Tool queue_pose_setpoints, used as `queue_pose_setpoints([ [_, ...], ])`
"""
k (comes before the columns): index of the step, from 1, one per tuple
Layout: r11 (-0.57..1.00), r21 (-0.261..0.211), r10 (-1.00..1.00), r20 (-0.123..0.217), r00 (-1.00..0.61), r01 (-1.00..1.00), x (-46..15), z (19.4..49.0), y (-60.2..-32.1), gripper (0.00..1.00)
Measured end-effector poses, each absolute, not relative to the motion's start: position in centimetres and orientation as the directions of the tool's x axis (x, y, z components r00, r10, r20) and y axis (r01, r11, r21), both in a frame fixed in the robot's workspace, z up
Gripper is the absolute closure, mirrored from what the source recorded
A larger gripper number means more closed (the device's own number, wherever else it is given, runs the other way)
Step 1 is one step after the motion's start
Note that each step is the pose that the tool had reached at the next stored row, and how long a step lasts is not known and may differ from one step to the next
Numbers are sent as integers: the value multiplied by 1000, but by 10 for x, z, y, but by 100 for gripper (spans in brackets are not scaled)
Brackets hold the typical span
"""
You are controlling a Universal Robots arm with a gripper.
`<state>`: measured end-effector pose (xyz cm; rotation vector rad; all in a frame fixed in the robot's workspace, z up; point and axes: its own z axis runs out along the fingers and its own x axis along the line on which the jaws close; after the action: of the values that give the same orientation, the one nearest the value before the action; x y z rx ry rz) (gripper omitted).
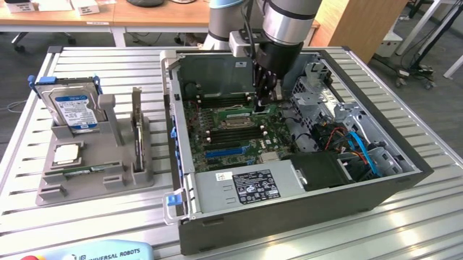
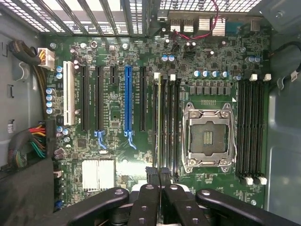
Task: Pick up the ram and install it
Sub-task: 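Insert the ram into the slot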
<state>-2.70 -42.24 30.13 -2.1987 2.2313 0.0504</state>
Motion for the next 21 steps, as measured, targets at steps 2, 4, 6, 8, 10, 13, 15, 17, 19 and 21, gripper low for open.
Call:
queue_pose_setpoints([
  [2, 14, 17, -999, -28, -15, -1000, -27, 301, -422, 89],
  [4, 14, 17, -999, -28, -15, -1000, -27, 299, -422, 89],
  [6, 14, 17, -1000, -28, -15, -1000, -27, 297, -422, 89],
  [8, 14, 17, -1000, -27, -15, -1000, -27, 294, -422, 89],
  [10, 14, 17, -1000, -26, -15, -1000, -27, 292, -422, 89],
  [13, 14, 17, -1000, -25, -15, -1000, -27, 288, -422, 89],
  [15, 15, 17, -1000, -24, -15, -1000, -27, 286, -422, 89],
  [17, 15, 17, -1000, -24, -15, -1000, -27, 284, -422, 89],
  [19, 15, 17, -1000, -23, -15, -1000, -27, 282, -422, 89],
  [21, 15, 17, -1000, -23, -15, -1000, -27, 280, -422, 89],
])
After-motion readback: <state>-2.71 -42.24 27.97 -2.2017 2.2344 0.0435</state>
